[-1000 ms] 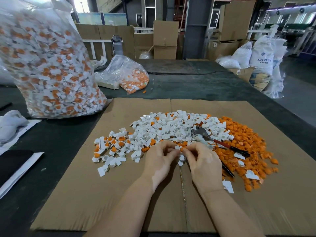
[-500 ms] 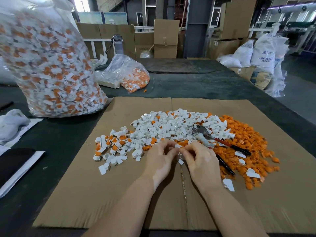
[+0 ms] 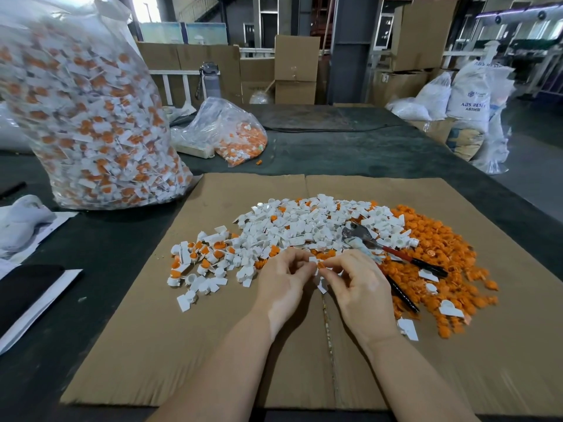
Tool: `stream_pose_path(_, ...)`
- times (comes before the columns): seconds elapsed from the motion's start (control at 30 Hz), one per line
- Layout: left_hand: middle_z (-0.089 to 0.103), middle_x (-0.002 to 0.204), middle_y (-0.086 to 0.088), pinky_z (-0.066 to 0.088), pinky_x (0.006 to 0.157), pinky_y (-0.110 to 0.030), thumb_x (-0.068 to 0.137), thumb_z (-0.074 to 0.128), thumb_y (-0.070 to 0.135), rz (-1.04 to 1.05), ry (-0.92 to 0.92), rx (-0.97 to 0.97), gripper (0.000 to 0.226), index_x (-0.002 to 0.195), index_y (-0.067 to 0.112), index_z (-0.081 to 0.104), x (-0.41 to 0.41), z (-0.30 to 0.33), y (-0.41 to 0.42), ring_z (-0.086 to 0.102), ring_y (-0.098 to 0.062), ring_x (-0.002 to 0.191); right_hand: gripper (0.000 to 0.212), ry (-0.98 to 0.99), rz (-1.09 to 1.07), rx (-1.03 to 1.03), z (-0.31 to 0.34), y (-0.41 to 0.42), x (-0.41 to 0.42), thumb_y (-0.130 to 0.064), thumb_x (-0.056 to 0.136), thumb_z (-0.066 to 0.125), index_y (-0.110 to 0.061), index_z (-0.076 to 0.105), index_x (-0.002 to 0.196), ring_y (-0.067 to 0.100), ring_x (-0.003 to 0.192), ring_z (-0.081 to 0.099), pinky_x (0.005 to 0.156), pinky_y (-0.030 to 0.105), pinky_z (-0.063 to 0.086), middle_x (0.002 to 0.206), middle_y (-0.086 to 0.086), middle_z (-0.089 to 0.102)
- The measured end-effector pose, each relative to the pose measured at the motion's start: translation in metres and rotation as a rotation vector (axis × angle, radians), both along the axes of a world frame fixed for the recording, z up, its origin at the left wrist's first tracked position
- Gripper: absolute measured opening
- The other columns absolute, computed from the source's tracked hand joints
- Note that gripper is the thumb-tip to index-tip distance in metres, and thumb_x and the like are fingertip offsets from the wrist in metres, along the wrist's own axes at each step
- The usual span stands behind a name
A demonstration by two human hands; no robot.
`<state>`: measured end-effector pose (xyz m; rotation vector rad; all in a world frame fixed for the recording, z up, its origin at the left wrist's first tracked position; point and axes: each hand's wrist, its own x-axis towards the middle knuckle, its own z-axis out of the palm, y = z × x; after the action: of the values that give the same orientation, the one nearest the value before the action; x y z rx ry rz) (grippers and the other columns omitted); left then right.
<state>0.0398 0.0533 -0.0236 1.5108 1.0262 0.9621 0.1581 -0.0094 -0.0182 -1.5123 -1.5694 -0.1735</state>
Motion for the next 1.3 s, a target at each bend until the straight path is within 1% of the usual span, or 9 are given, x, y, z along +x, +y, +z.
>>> stream_pose_path(0.13, 0.068, 0.081, -0.010, 0.051, 0.082, -0.045, 0.087, 0.065, 0.015, 0.003, 0.027, 0.046, 0.005, 0.087, 0.020, 0.066, -0.0001, 0.0024, -0.0008, 0.065, -0.023, 0.079, 0.011, -0.011, -0.015, -0.005, -0.0001, -0.0004, -0.0003, -0.007, 0.076, 0.075, -0.007, 0.064, 0.073, 0.017, 0.067, 0.054, 0.061, 0.036, 0.049, 0.069, 0.001, 0.057)
stream_pose_path(0.27, 0.067, 0.083, -0.019, 0.050, 0.078, -0.040, 0.084, 0.068, 0.014, -0.002, 0.007, 0.054, 0.006, 0.089, 0.014, 0.066, -0.0006, 0.0052, -0.0023, 0.060, -0.020, 0.074, 0.012, -0.015, -0.017, -0.036, -0.0006, -0.0003, -0.0004, -0.012, 0.077, 0.074, -0.007, 0.064, 0.073, 0.018, 0.067, 0.054, 0.061, 0.038, 0.049, 0.069, 0.001, 0.058)
stream_pose_path(0.37, 0.067, 0.080, -0.015, 0.051, 0.079, -0.041, 0.085, 0.067, 0.013, -0.012, 0.007, 0.051, 0.004, 0.088, 0.016, 0.066, -0.0007, 0.0059, -0.0027, 0.062, -0.026, 0.076, 0.011, 0.004, -0.005, -0.031, -0.0005, -0.0008, -0.0009, -0.010, 0.077, 0.075, -0.008, 0.068, 0.085, 0.013, 0.072, 0.056, 0.066, 0.031, 0.051, 0.077, 0.000, 0.061)
stream_pose_path(0.43, 0.068, 0.084, -0.017, 0.050, 0.080, -0.043, 0.086, 0.066, 0.013, -0.016, 0.018, 0.056, 0.005, 0.090, 0.014, 0.067, -0.0010, 0.0057, -0.0026, 0.064, -0.032, 0.082, 0.020, 0.018, 0.015, -0.036, -0.0004, -0.0008, -0.0010, -0.008, 0.077, 0.074, -0.008, 0.070, 0.097, 0.012, 0.079, 0.058, 0.073, 0.029, 0.051, 0.085, 0.000, 0.064)
stream_pose_path(0.53, 0.068, 0.085, -0.017, 0.050, 0.080, -0.042, 0.086, 0.066, 0.015, -0.014, 0.032, 0.063, 0.006, 0.091, 0.012, 0.067, -0.0011, 0.0054, -0.0022, 0.064, -0.032, 0.084, 0.021, 0.006, 0.028, -0.042, 0.0007, -0.0008, -0.0006, -0.006, 0.078, 0.073, -0.008, 0.071, 0.098, 0.015, 0.082, 0.060, 0.076, 0.031, 0.052, 0.086, 0.002, 0.066)
stream_pose_path(0.67, 0.068, 0.083, -0.016, 0.051, 0.077, -0.041, 0.086, 0.067, 0.015, -0.014, 0.036, 0.061, 0.007, 0.092, 0.012, 0.067, -0.0009, 0.0045, -0.0016, 0.062, -0.027, 0.078, 0.018, -0.001, 0.023, -0.045, 0.0013, -0.0006, -0.0005, -0.005, 0.077, 0.073, -0.007, 0.072, 0.096, 0.018, 0.082, 0.061, 0.075, 0.034, 0.053, 0.085, 0.002, 0.065)
stream_pose_path(0.83, 0.067, 0.081, -0.015, 0.050, 0.075, -0.040, 0.085, 0.067, 0.015, -0.019, 0.031, 0.061, 0.004, 0.089, 0.014, 0.067, -0.0009, 0.0029, -0.0008, 0.059, -0.020, 0.073, 0.016, -0.009, 0.015, -0.042, 0.0009, -0.0004, -0.0006, -0.005, 0.077, 0.073, -0.007, 0.072, 0.093, 0.016, 0.083, 0.061, 0.075, 0.031, 0.052, 0.085, 0.001, 0.065)
stream_pose_path(1.17, 0.064, 0.074, -0.006, 0.047, 0.070, -0.033, 0.085, 0.067, 0.015, 0.001, 0.056, 0.084, 0.005, 0.089, 0.013, 0.067, 0.0012, 0.0005, 0.0028, 0.057, -0.014, 0.069, 0.021, -0.043, -0.016, -0.045, -0.0001, 0.0010, -0.0001, -0.012, 0.077, 0.075, -0.008, 0.071, 0.097, 0.018, 0.082, 0.061, 0.075, 0.035, 0.052, 0.085, 0.002, 0.066)
stream_pose_path(1.3, 0.064, 0.065, 0.003, 0.048, 0.067, -0.027, 0.084, 0.069, 0.014, 0.040, 0.024, 0.014, 0.006, 0.089, 0.011, 0.066, 0.0036, 0.0016, 0.0045, 0.060, -0.008, 0.062, 0.030, -0.110, -0.195, -0.052, 0.0047, 0.0029, 0.0086, -0.020, 0.078, 0.075, -0.008, 0.068, 0.104, 0.024, 0.094, 0.062, 0.083, 0.040, 0.045, 0.096, 0.006, 0.067)
